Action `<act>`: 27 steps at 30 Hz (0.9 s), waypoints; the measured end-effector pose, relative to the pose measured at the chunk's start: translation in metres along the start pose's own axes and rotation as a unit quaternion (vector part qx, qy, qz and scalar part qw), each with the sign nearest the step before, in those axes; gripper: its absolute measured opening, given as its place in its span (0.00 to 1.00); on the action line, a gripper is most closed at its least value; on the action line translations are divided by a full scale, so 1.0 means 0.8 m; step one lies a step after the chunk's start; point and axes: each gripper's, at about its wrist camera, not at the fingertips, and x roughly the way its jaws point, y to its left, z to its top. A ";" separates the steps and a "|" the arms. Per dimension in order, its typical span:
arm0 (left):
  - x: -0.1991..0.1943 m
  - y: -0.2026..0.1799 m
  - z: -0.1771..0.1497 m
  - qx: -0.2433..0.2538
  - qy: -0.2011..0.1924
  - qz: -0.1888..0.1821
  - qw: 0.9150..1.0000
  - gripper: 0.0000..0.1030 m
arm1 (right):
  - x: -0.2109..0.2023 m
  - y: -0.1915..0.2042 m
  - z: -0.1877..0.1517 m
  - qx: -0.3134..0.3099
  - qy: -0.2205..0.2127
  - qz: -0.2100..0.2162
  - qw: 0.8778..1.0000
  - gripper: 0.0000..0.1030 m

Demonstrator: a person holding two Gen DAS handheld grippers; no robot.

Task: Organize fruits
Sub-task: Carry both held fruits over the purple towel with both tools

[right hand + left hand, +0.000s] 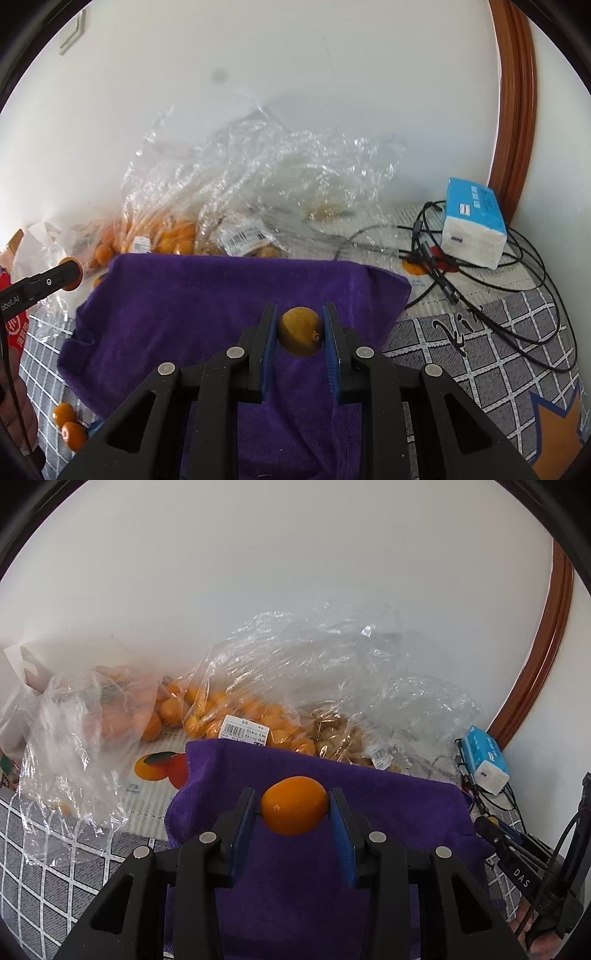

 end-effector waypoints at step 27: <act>0.074 0.001 -0.024 0.060 0.112 0.046 0.991 0.36 | 0.073 0.016 -0.028 -0.030 0.091 -0.033 0.995 0.23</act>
